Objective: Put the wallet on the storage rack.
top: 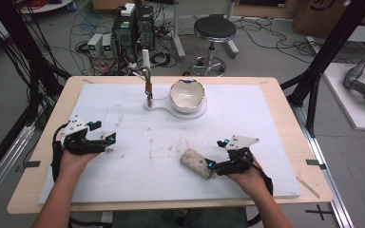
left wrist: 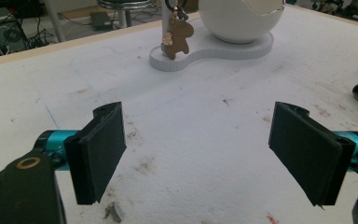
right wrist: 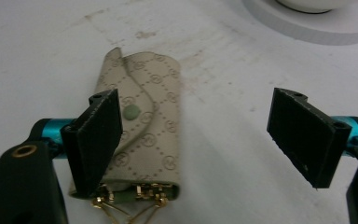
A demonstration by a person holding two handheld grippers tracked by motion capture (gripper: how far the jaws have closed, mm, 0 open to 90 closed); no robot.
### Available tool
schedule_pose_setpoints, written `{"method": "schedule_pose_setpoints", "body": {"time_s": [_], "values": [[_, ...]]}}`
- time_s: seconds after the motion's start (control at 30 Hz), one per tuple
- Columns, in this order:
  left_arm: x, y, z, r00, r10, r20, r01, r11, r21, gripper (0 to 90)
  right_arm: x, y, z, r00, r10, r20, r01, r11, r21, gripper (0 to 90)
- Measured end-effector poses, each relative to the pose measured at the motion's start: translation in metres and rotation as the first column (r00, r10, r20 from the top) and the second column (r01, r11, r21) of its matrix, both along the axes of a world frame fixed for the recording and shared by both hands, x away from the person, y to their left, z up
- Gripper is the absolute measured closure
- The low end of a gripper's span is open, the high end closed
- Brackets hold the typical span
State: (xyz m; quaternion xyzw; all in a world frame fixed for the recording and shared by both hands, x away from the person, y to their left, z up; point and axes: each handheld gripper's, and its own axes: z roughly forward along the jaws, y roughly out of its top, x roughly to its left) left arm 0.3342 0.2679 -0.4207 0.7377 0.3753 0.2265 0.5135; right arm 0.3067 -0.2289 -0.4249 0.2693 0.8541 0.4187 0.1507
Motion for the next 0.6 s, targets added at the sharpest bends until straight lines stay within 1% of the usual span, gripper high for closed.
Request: {"method": "schedule_pose_setpoints", "body": {"time_s": [0.07, 0.17, 0.27, 0.37, 0.43, 0.47, 0.5, 0.53, 0.57, 0.6], "values": [[0.000, -0.001, 0.000, 1.0000, 0.000, 0.000, 0.000, 1.0000, 0.005, 18.6, -0.003, 0.005, -0.001, 0.9996, 0.024, -0.014, -0.024, 0.9997, -0.002, 18.3], [0.001, 0.000, 0.000, 1.0000, 0.001, -0.001, -0.001, 1.0000, 0.008, 18.6, -0.006, 0.010, -0.003, 0.9985, 0.049, -0.025, -0.050, 0.9986, -0.020, 18.4], [0.001, 0.000, 0.000, 1.0000, 0.002, -0.001, -0.002, 1.0000, 0.009, 18.6, -0.008, 0.015, -0.007, 0.9950, 0.071, -0.071, -0.072, 0.9971, -0.024, 18.4], [0.001, 0.001, 0.000, 1.0000, 0.002, -0.001, -0.002, 0.9999, 0.010, 18.6, -0.009, 0.021, -0.014, 0.9891, 0.097, -0.111, -0.103, 0.9929, -0.058, 18.4], [0.001, 0.000, -0.001, 1.0000, 0.001, 0.000, -0.001, 0.9999, 0.013, 18.6, -0.010, 0.025, -0.017, 0.9866, 0.110, -0.121, -0.121, 0.9890, -0.086, 18.4], [0.001, 0.000, -0.001, 1.0000, 0.001, 0.000, -0.001, 0.9999, 0.013, 18.6, -0.010, 0.025, -0.017, 0.9866, 0.110, -0.121, -0.121, 0.9890, -0.086, 18.4], [0.001, 0.000, -0.001, 1.0000, -0.001, -0.002, 0.001, 0.9999, 0.012, 18.6, -0.010, 0.026, -0.019, 0.9839, 0.111, -0.140, -0.126, 0.9868, -0.102, 18.4], [0.001, 0.000, -0.001, 1.0000, -0.001, -0.001, 0.001, 0.9999, 0.012, 18.6, -0.010, 0.026, -0.019, 0.9839, 0.111, -0.140, -0.126, 0.9868, -0.102, 18.4], [0.001, 0.000, -0.001, 1.0000, 0.000, -0.002, 0.000, 0.9999, 0.014, 18.6, -0.009, 0.027, -0.022, 0.9817, 0.106, -0.159, -0.126, 0.9838, -0.128, 18.4], [0.001, 0.000, -0.001, 1.0000, 0.000, -0.002, 0.000, 0.9999, 0.014, 18.6, -0.010, 0.028, -0.024, 0.9829, 0.101, -0.154, -0.123, 0.9824, -0.140, 18.4]]}}
